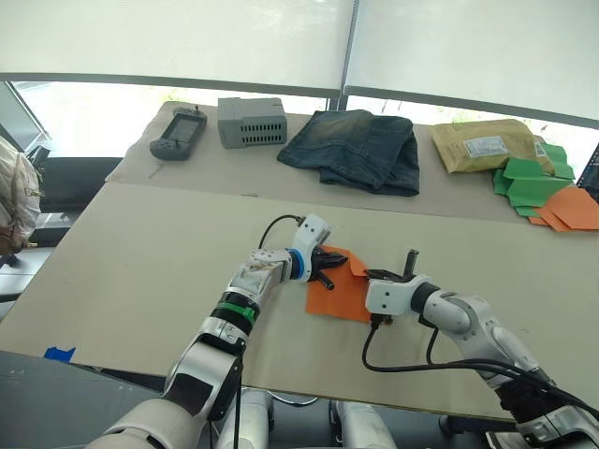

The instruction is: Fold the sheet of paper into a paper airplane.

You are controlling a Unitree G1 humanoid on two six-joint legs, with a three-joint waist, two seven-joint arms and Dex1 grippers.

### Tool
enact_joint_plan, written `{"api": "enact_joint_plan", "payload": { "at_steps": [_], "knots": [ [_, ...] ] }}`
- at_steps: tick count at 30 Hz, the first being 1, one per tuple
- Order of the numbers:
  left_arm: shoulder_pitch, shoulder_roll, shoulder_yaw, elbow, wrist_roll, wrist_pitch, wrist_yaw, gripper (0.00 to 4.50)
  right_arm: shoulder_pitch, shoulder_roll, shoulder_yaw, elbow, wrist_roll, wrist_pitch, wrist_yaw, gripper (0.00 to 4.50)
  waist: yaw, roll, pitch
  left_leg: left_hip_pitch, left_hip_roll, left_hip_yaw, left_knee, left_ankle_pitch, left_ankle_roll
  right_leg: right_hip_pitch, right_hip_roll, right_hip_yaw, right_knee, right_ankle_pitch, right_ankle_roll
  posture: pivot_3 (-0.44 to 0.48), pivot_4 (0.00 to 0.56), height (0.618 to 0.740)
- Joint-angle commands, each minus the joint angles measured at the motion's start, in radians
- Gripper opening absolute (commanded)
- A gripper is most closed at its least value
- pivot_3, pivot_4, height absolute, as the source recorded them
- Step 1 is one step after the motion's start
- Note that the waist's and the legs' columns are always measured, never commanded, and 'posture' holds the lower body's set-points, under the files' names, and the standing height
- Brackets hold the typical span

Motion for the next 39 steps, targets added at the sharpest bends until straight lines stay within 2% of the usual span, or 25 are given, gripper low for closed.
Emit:
{"api": "enact_joint_plan", "payload": {
  "at_steps": [1, 4, 8, 11, 14, 19, 26, 39],
  "knots": [
    [-0.125, -0.020, 0.047, -0.083, -0.035, -0.037, 0.002, 0.00, 0.017, 0.021, 0.019, 0.007, -0.009, -0.007, 0.008, 0.03, 0.000, 0.000, 0.000, 0.000, 0.000, 0.000, 0.000, 0.000, 0.000, 0.000, 0.000, 0.000, 0.000, 0.000, 0.000, 0.000, 0.150, 0.728],
    [-0.121, 0.010, 0.090, -0.186, -0.087, 0.033, -0.024, 0.00, 0.017, 0.025, 0.015, 0.010, -0.010, -0.006, 0.010, 0.03, -0.001, 0.000, 0.000, -0.001, 0.000, 0.000, 0.000, 0.000, 0.000, -0.001, 0.000, 0.000, 0.000, 0.003, 0.004, 0.000, 0.150, 0.728],
    [-0.108, 0.069, 0.134, -0.408, -0.189, 0.201, -0.038, 0.00, 0.009, 0.033, 0.014, 0.023, -0.010, 0.000, 0.017, 0.03, 0.002, -0.003, 0.002, -0.002, 0.000, -0.001, 0.000, 0.000, 0.000, -0.001, 0.000, -0.001, 0.000, 0.003, 0.004, 0.000, 0.150, 0.728],
    [-0.088, 0.081, 0.121, -0.525, -0.221, 0.272, -0.020, 0.00, -0.003, 0.041, 0.015, 0.038, -0.012, 0.000, 0.021, 0.03, 0.009, -0.007, 0.004, -0.002, 0.001, -0.001, 0.000, 0.002, -0.001, -0.001, 0.000, -0.001, 0.001, 0.003, 0.004, 0.000, 0.150, 0.728],
    [-0.087, 0.065, 0.089, -0.556, -0.212, 0.284, -0.004, 0.00, -0.014, 0.055, 0.021, 0.049, -0.016, 0.000, 0.026, 0.03, 0.013, -0.010, 0.006, -0.002, 0.002, -0.001, 0.000, 0.004, -0.001, -0.001, 0.000, -0.001, 0.001, 0.001, -0.001, 0.000, 0.150, 0.728],
    [-0.103, 0.041, 0.000, -0.443, -0.112, 0.210, 0.022, 0.00, -0.023, 0.065, 0.025, 0.061, -0.018, -0.005, 0.031, 0.03, 0.012, -0.012, 0.007, -0.003, 0.001, -0.001, 0.000, 0.004, -0.001, -0.001, 0.000, -0.001, 0.001, 0.002, -0.001, 0.000, 0.150, 0.728],
    [-0.127, -0.013, -0.061, -0.258, -0.027, 0.084, 0.027, 0.00, -0.016, 0.066, 0.014, 0.051, -0.018, 0.004, 0.033, 0.03, 0.010, -0.012, 0.007, -0.003, 0.001, 0.000, 0.000, 0.004, -0.001, -0.001, 0.000, -0.001, 0.001, 0.002, -0.001, 0.000, 0.150, 0.728],
    [-0.080, -0.033, -0.125, -0.126, 0.070, 0.009, -0.011, 0.00, 0.007, 0.045, -0.008, -0.010, -0.055, -0.018, 0.006, 0.03, 0.013, -0.012, 0.007, -0.004, 0.001, 0.000, 0.000, 0.004, -0.001, -0.001, 0.000, -0.001, -0.001, 0.002, -0.001, 0.000, 0.150, 0.728]
  ]
}}
